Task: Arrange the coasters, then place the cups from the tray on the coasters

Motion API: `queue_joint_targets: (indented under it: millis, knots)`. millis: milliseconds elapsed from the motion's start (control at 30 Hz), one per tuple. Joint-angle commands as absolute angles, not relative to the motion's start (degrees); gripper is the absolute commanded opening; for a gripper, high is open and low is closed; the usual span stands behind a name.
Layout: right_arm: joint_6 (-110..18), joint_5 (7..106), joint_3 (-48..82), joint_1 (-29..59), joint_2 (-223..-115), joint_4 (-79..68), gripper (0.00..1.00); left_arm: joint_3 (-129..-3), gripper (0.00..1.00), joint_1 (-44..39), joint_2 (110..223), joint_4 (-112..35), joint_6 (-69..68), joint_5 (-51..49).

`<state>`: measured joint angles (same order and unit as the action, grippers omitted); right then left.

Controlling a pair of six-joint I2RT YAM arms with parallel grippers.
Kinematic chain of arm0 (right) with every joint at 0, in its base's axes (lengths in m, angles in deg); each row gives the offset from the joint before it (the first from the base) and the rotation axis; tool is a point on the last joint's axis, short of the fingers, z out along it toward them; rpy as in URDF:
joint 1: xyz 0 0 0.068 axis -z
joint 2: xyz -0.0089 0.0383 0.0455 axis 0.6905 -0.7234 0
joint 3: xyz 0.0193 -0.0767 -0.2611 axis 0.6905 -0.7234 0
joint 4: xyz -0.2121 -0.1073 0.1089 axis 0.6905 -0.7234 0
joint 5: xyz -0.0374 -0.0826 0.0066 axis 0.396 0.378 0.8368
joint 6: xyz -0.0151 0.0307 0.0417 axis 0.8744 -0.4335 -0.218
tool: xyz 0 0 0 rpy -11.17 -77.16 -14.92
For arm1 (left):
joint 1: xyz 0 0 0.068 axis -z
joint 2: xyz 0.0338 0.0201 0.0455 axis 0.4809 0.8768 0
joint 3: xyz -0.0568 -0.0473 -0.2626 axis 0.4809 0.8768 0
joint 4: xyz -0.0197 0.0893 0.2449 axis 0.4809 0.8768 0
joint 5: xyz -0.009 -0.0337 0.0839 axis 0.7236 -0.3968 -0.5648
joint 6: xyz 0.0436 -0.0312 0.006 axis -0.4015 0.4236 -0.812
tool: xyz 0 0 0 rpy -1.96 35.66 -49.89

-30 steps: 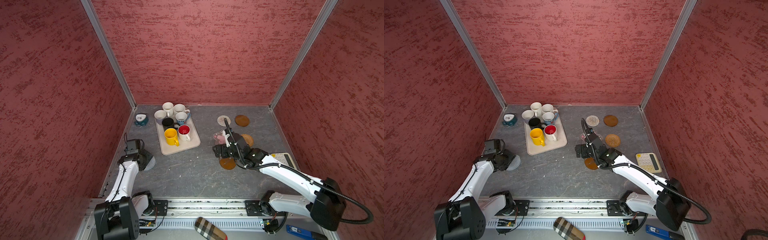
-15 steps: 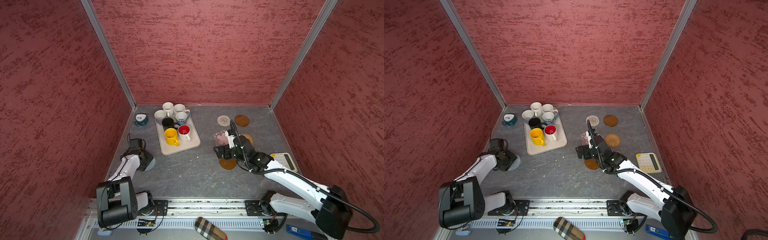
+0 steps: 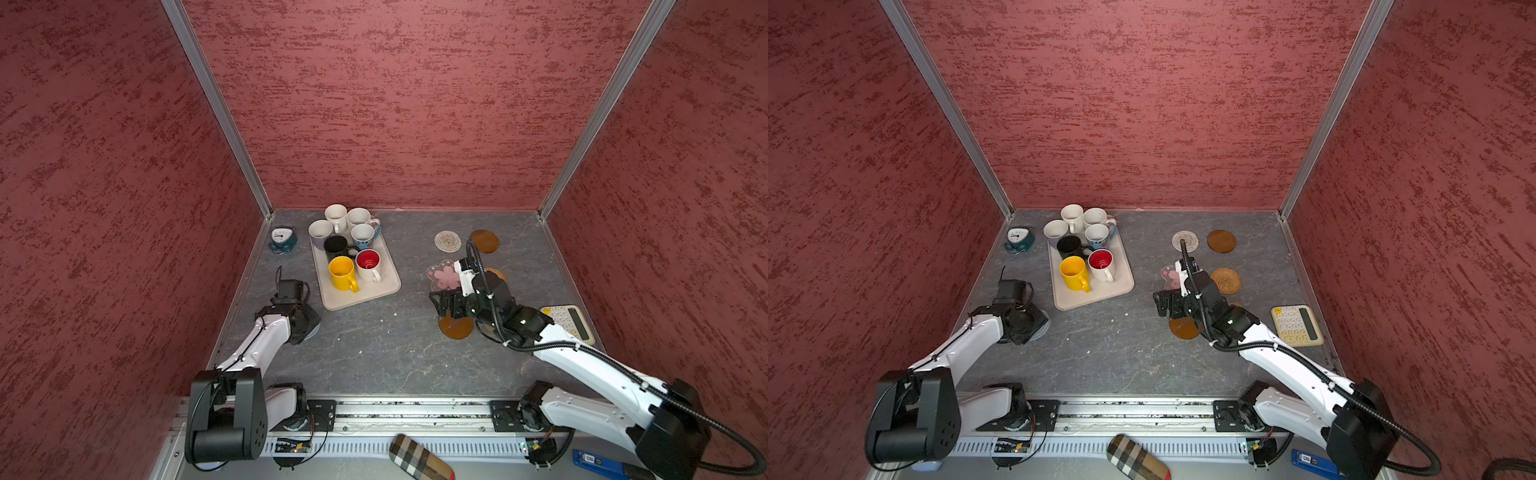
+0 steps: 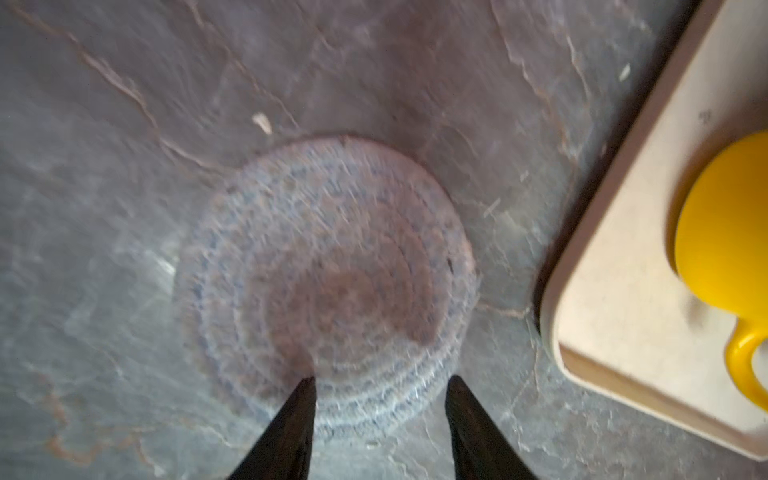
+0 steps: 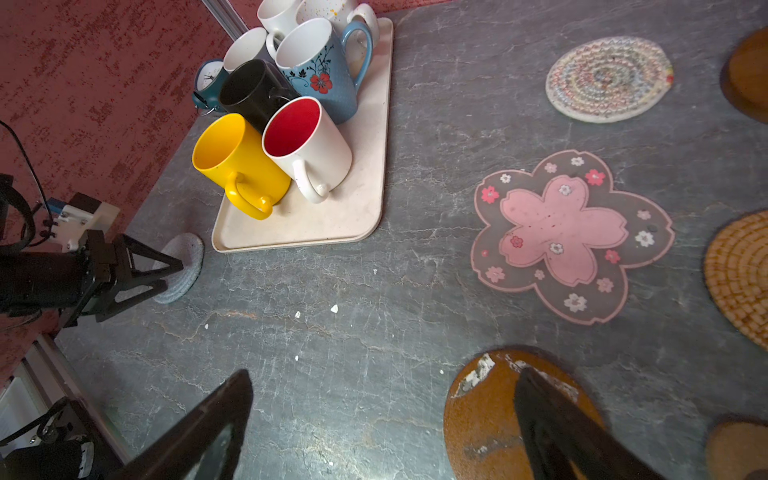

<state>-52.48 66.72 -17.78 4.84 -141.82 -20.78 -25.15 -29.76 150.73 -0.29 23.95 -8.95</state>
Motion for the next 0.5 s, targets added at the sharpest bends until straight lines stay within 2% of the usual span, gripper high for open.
queue_joint_targets:
  millis: [0, 167, 267, 367, 467]
  knots:
    - [-52.88, 66.11, -16.61, 5.37, -140.75, -20.53, 0.99, -23.82, 0.52, -25.64, 148.19, 2.91, 26.85, -9.35]
    - [-53.18, 65.92, -15.94, 5.42, -140.48, -21.18, 0.99, -21.25, 0.52, -16.98, 145.70, 4.20, 31.61, -10.44]
    - [-53.71, 65.73, -15.82, 5.44, -140.18, -21.40, 0.99, -22.31, 0.52, -15.22, 143.36, 7.09, 32.46, -12.17]
    - [-54.21, 65.39, -16.08, 5.44, -139.88, -21.35, 0.99, -24.68, 0.53, -16.73, 140.47, 9.82, 30.38, -13.83]
    - [-54.52, 65.38, -16.72, 5.44, -139.87, -21.21, 0.99, -26.18, 0.53, -23.60, 141.26, 9.38, 27.38, -9.80]
